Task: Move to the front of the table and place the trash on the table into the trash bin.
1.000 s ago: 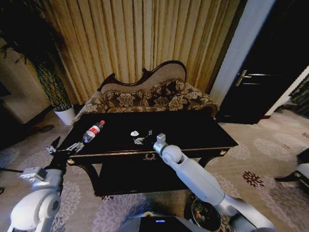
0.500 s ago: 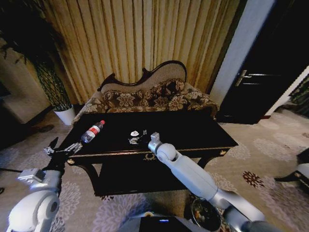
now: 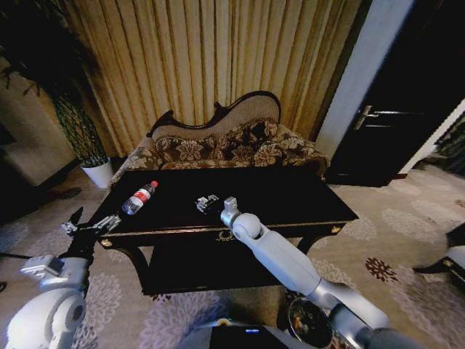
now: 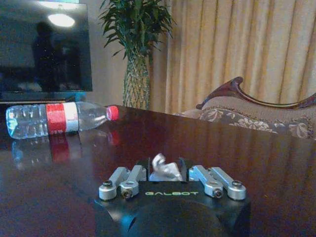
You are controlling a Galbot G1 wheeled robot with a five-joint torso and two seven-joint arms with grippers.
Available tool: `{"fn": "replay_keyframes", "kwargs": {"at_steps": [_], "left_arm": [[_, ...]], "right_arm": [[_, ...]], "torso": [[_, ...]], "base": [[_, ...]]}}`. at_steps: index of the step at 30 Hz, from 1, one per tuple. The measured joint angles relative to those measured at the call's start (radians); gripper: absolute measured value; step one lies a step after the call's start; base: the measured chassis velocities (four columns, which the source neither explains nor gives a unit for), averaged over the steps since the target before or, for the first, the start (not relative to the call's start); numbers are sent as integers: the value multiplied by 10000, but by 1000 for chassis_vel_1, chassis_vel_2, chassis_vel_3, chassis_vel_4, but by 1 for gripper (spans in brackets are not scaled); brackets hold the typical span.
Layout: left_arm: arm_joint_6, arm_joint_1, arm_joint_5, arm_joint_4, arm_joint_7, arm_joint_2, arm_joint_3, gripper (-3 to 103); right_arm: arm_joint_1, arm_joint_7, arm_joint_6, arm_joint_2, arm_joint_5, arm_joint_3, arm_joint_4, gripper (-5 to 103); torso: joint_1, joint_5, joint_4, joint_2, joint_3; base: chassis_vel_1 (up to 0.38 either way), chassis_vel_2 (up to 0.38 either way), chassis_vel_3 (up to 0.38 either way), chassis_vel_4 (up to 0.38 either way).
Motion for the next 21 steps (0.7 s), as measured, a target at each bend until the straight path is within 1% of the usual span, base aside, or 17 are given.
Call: {"fn": "replay_keyframes", "kwargs": {"at_steps": [2, 3, 4, 5, 6, 8, 9, 10, 12, 16, 17, 18, 20, 21], "left_arm": [[-1, -13, 0, 0, 2, 9, 8, 100], [-2, -21, 0, 0, 2, 15, 10, 100], [-1, -26, -1, 0, 4, 23, 12, 100], [-1, -26, -1, 0, 4, 23, 12, 100], [-1, -29, -1, 2, 5, 32, 12, 100], [-2, -31, -1, 2, 6, 37, 13, 100], [-2, -33, -1, 1, 8, 44, 15, 100], [-3, -35, 0, 2, 9, 50, 16, 100], [-4, -39, -1, 2, 9, 53, 17, 100], [-26, -46, -5, 2, 10, 60, -12, 100], [-26, -46, -5, 2, 10, 60, -12, 100], [-57, -45, -6, 2, 9, 60, -26, 100], [-89, -41, -6, 2, 9, 59, -32, 100], [-138, -27, -6, 19, 9, 56, -36, 100]], "right_arm": [[-75, 0, 2, -87, -7, 46, 82, 34], [-124, 1, 3, -134, -9, 84, 137, 32], [-171, 1, 3, -172, -10, 116, 186, 35], [-171, 1, 3, -172, -10, 116, 186, 35], [-231, 1, 3, -218, -15, 157, 246, 40], [-270, 1, 3, -234, -17, 183, 281, 40], [-318, 0, 3, -242, -19, 204, 304, 51], [-345, 0, 3, -250, -21, 215, 314, 47], [-360, 1, 4, -254, -23, 220, 323, 47], [-380, 1, 4, -265, -30, 224, 341, 25], [-380, 1, 4, -265, -30, 224, 341, 25], [-393, 0, 6, -263, -33, 223, 343, 20], [-407, 1, 8, -260, -38, 223, 343, 20], [-449, 1, 23, -258, -46, 222, 351, 9]], "torso": [[0, 0, 0, 0, 0], [0, 0, -1, 0, 0], [0, 0, -1, 0, 0], [0, 0, -1, 0, 0], [0, 0, 0, 0, 0], [0, 0, 0, 0, 0], [0, 0, 0, 0, 0], [-1, 0, 0, 0, 0], [0, 0, 0, 0, 0], [0, 0, 0, 0, 0], [0, 0, 0, 0, 0], [-1, 0, 1, 1, 0], [0, 0, 1, 0, 0], [0, 0, 1, 0, 0]], "base": [[0, 0, 0, 0], [0, 0, 0, 0], [0, 0, 0, 0], [0, 0, 0, 0], [0, 0, 0, 0], [0, 0, 0, 0], [0, 0, 0, 0], [0, 0, 0, 0], [0, 0, 0, 0], [0, 0, 0, 0], [0, 0, 0, 0], [0, 0, 0, 0], [0, 0, 0, 0], [0, 0, 0, 0]]}}
